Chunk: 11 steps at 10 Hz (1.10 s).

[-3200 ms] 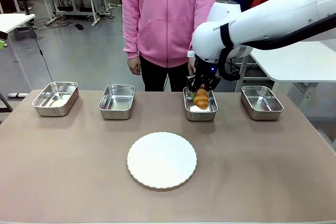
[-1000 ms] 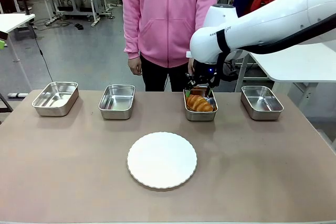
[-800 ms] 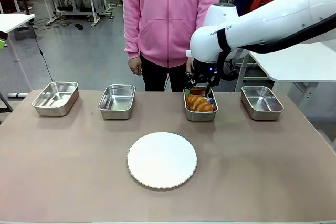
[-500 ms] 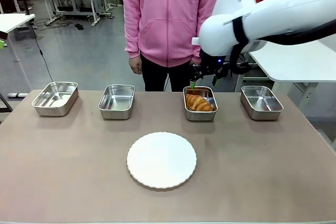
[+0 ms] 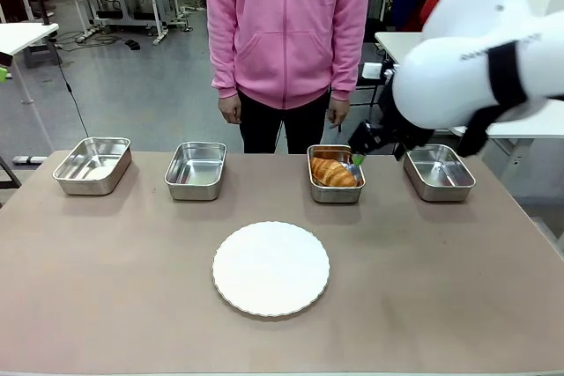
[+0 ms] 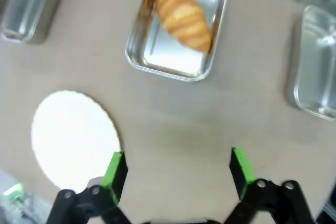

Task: Place the bread in the container.
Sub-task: Place the Butter Roll into the Airtight Container indicated by the human.

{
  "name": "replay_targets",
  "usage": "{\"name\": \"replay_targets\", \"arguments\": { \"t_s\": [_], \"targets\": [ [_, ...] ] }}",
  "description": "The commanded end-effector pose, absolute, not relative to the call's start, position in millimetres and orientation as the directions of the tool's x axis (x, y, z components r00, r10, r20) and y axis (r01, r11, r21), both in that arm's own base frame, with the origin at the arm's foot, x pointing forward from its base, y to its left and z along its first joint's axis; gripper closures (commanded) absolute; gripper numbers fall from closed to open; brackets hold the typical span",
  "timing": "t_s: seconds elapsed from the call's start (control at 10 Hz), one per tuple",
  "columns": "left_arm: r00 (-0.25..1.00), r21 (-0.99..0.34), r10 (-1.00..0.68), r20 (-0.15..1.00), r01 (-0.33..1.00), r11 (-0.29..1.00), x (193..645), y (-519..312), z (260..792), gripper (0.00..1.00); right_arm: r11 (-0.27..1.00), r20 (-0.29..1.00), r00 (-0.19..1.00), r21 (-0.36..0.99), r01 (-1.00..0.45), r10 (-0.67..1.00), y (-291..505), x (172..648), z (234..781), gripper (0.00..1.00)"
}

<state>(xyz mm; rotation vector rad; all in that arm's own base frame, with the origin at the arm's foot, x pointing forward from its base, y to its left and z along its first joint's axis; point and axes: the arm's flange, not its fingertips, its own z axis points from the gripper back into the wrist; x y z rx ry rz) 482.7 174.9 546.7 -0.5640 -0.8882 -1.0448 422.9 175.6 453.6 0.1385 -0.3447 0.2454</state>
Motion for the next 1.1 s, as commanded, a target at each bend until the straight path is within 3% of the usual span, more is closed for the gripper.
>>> {"name": "replay_targets", "arguments": {
  "t_s": [0.0, 0.4, 1.0],
  "targets": [
    [0.217, 0.006, -0.496, 0.841, 0.912, 0.411, 480.9, 173.2, 547.9, 0.00, 0.948, 0.391, 0.890, 0.112, -0.298, 0.234, 157.1, 394.9, 446.8, 0.00],
    [0.217, 0.006, -0.496, 0.841, 0.912, 0.411, 480.9, 173.2, 547.9, 0.00, 0.949, 0.333, 0.906, 0.086, -0.305, 0.261, 148.2, 383.1, 431.7, 0.00],
    [0.217, 0.006, -0.496, 0.841, 0.912, 0.411, 480.9, 173.2, 547.9, 0.00, 0.963, 0.349, 0.913, 0.085, -0.255, 0.211, 153.4, 380.7, 438.0, 0.00]
  ]
}}
